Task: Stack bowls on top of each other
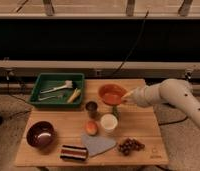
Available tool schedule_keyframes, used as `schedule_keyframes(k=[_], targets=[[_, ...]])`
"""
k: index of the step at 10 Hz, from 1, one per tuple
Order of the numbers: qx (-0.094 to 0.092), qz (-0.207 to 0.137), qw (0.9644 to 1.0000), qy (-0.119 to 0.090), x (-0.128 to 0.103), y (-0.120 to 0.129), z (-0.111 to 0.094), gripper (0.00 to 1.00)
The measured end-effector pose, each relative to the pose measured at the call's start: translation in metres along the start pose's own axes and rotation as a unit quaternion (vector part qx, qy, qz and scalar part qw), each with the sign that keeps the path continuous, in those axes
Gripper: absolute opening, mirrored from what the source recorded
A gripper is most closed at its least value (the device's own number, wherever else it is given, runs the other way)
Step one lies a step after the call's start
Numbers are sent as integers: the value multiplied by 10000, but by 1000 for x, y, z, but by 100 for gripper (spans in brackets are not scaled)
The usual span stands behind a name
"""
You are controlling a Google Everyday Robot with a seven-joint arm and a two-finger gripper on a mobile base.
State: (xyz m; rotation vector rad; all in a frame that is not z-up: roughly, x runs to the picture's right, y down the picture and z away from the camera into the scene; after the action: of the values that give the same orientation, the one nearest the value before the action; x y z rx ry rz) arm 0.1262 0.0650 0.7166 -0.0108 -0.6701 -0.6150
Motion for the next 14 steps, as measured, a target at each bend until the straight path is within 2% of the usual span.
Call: schedule_keyframes(k=[3, 7, 10, 12, 14], targets=[[171, -331, 9990, -265, -31, -40, 31, 0], [302, -855, 9929, -766, -87, -78, 74, 0], [339, -1292, 9844, -1141, -132, -94, 103, 0], [294, -1549, 9775, -1401, -165, -87, 118, 0], [242, -1717, 9725, -1553, -189, -78, 129, 0]])
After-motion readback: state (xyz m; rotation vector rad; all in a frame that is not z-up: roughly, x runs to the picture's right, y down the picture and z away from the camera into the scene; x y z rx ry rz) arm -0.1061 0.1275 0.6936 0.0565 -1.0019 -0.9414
